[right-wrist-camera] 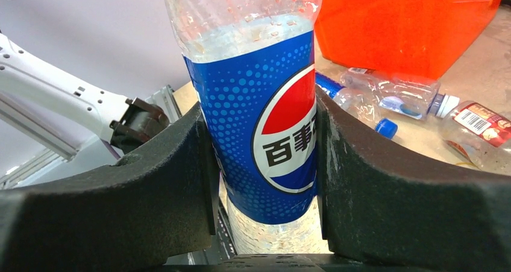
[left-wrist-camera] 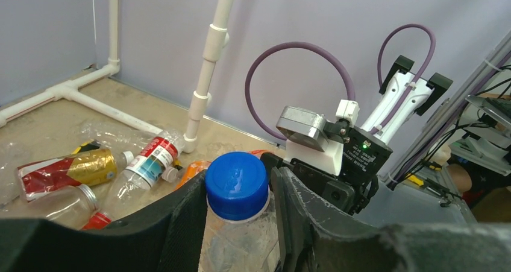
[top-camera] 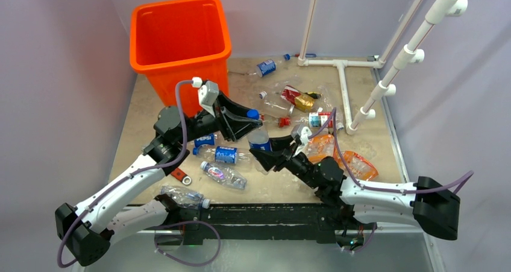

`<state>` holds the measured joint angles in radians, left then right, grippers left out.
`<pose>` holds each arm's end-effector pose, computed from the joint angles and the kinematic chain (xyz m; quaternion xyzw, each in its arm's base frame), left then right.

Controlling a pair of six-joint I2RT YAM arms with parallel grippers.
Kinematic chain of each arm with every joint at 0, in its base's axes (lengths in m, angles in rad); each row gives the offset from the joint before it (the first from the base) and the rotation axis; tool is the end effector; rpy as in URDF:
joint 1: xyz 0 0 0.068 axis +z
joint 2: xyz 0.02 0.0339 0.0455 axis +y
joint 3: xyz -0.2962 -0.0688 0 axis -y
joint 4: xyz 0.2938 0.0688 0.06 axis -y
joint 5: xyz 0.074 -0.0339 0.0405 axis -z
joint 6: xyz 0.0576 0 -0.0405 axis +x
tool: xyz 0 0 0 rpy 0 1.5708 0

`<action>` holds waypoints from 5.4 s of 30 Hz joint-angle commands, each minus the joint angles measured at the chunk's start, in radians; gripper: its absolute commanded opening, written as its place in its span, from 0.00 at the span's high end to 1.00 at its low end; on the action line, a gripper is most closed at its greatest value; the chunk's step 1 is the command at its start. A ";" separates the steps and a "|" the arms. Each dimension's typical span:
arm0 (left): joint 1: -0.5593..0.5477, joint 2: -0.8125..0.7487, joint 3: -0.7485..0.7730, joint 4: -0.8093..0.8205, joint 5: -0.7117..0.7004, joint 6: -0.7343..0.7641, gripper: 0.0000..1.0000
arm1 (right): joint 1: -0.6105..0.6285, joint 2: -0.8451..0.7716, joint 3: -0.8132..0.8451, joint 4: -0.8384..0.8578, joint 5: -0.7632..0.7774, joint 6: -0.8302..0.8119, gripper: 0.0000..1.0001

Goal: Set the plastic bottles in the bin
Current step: Pick up the plastic bottle at the center of the board, then place the plastic bottle in the trash bin, then pick up the plastic bottle from the corner of the board.

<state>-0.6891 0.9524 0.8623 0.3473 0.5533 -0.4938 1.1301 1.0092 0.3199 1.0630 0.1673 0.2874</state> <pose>0.1855 -0.1920 0.4195 0.2725 0.5635 -0.5632 0.5394 0.1149 0.2210 0.2714 -0.1666 0.5406 0.5001 0.6556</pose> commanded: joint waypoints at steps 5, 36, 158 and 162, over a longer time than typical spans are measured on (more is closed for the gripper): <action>-0.001 -0.004 0.013 0.072 0.042 -0.035 0.57 | 0.019 0.012 0.007 0.035 0.032 -0.060 1.00; -0.002 0.001 0.463 -0.088 -0.789 0.452 1.00 | 0.022 -0.428 0.187 -0.725 0.027 0.134 0.01; -0.370 1.149 -0.118 0.921 -0.068 -0.586 0.25 | 0.021 -0.690 0.265 -1.343 0.601 0.504 0.07; -0.372 1.180 -0.100 0.916 -0.062 -0.587 0.34 | 0.021 -0.704 0.254 -1.347 0.603 0.509 0.07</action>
<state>-1.0557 2.0995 0.7292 1.2331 0.4767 -1.0824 1.1507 0.3248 0.5697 -0.2993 0.7643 0.8173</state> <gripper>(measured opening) 0.695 0.928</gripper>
